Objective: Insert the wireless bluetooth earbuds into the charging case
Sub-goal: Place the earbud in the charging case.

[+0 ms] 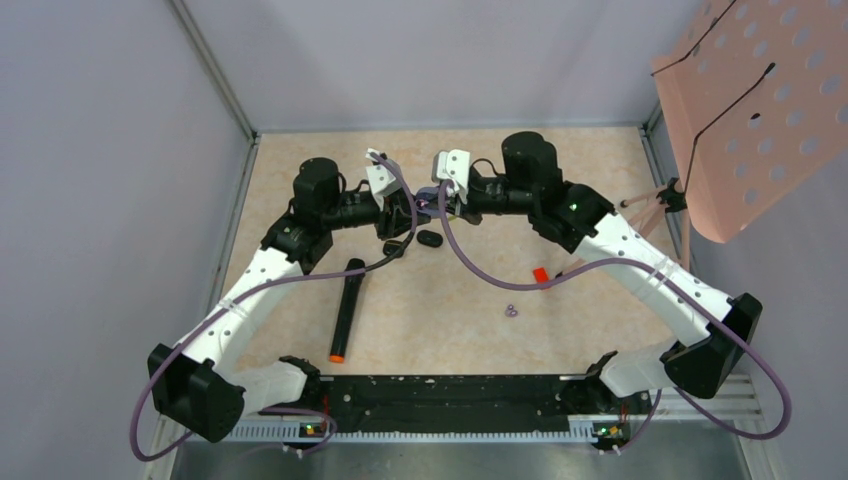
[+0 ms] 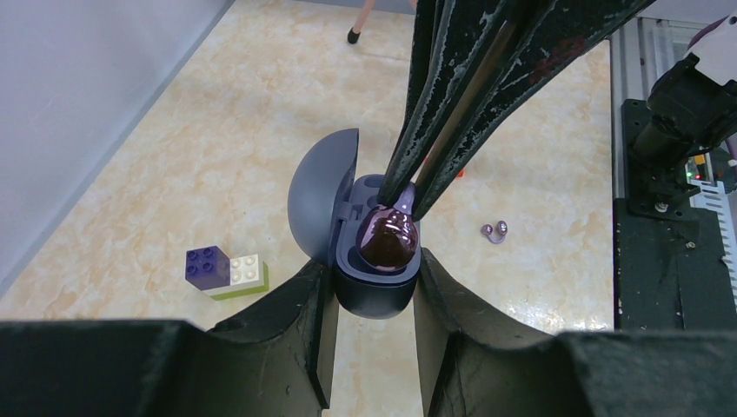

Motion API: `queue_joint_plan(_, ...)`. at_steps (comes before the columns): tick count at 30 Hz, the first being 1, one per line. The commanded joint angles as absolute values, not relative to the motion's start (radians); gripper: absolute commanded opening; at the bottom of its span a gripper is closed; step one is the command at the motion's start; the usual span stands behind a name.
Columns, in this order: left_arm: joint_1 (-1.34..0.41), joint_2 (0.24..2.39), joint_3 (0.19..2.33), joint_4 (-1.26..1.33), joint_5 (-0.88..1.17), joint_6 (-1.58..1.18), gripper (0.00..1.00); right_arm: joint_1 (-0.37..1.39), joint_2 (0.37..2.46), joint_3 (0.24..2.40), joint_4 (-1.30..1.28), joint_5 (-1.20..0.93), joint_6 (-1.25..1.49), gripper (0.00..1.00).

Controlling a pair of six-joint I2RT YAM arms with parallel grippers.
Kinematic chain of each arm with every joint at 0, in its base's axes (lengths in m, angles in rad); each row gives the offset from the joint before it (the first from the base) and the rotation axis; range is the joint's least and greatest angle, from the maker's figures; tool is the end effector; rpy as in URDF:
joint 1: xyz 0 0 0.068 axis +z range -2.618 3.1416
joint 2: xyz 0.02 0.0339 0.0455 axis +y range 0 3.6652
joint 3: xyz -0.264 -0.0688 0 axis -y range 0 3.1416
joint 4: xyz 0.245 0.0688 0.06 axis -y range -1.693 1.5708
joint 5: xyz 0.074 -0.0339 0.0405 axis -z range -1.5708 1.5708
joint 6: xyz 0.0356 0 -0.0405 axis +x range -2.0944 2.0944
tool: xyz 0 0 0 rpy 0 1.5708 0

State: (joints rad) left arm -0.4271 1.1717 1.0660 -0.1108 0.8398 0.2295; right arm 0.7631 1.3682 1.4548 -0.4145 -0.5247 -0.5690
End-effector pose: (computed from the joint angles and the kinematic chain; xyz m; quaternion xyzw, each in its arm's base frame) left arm 0.2283 -0.1330 0.3696 0.4713 0.5913 -0.3726 0.5380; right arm 0.2081 0.2237 0.4193 -0.6039 0.5241 0.2644 0.5392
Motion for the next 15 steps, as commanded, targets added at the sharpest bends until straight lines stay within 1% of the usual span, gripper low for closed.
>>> queue_joint_plan(1, -0.426, 1.164, 1.103, -0.062, 0.851, 0.217, 0.0, 0.757, 1.335, 1.476, -0.413, -0.535, -0.578, 0.0)
queue_joint_plan(15, -0.431, 1.171, 1.114, -0.095, 0.88, 0.278, 0.0, 0.758, 1.415, 1.533, -0.467, -0.574, -0.617, 0.0)
